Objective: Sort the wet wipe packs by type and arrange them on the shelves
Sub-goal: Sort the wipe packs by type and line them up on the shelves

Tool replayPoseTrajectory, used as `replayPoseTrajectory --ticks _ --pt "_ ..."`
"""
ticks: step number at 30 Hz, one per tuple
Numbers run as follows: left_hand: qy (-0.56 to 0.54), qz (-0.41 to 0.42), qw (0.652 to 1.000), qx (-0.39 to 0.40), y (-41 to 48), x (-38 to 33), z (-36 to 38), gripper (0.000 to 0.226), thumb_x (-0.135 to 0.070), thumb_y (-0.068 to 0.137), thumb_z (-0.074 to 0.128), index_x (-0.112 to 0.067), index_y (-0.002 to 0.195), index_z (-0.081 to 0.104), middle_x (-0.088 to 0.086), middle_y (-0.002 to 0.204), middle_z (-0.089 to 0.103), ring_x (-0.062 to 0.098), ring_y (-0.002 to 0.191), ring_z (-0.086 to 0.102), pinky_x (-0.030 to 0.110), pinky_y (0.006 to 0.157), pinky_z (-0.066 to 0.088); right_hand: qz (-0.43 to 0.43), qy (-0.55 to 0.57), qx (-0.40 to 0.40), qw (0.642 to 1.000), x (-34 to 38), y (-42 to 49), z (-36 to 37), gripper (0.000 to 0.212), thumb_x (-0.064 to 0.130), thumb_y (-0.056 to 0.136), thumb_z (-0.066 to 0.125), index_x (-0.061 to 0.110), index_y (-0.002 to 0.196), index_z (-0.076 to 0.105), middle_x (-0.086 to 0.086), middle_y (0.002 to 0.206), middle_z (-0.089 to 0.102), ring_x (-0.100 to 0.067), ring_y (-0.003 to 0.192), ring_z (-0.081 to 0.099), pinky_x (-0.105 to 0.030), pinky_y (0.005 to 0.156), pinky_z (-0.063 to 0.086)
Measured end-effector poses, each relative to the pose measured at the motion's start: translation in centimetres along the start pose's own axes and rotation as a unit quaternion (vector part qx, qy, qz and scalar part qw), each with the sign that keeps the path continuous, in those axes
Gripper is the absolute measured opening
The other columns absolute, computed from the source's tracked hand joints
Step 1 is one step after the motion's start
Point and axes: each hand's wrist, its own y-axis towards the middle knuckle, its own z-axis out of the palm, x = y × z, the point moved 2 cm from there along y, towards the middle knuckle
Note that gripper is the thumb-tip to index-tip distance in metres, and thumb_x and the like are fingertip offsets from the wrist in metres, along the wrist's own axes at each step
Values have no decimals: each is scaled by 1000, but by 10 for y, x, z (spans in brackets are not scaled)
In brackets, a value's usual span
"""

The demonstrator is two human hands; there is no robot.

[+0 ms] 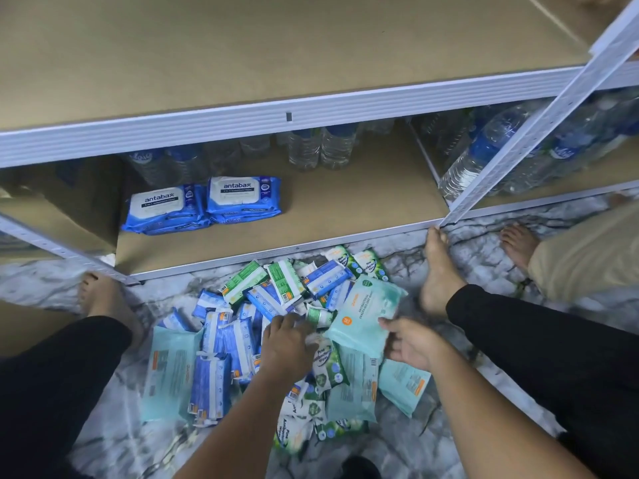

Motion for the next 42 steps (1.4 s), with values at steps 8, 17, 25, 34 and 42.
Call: replayPoseTrajectory --ticks 8,17,25,34,42 --pt "-7 -27 999 -39 -1 17 -2 42 -51 89 66 -29 125 62 -2 132 49 26 123 40 46 106 37 -223 -431 -101 868 1 -2 22 31 9 65 59 29 88 54 0 79 57 -17 75 55 -37 61 47" --pt "-44 -22 995 -87 -8 31 -1 35 -37 91 61 -23 123 63 1 131 52 29 121 43 45 98 41 -272 -760 -121 577 2 -4 51 122 24 67 83 31 156 0 -1 149 22 -26 131 27 -42 108 34" --pt "-115 -135 970 -166 -37 89 -32 40 -25 85 59 -16 124 63 11 124 60 35 112 50 44 93 45 -296 -651 -148 683 21 -13 72 97 38 59 79 33 142 29 7 138 43 -19 130 40 -45 108 34" --pt "-230 -352 898 -131 -92 190 -20 58 -31 86 64 -14 140 50 14 136 50 37 125 44 43 106 36 -374 -707 -118 588 17 -14 167 109 71 57 73 37 150 28 10 146 33 -16 135 28 -42 105 23" --pt "-329 -411 847 -73 -98 224 1 81 -42 74 76 -24 141 33 7 140 37 33 129 44 44 105 43 -332 -708 -133 609 -1 2 187 111 59 69 76 34 157 14 5 160 18 -20 148 11 -50 115 20"
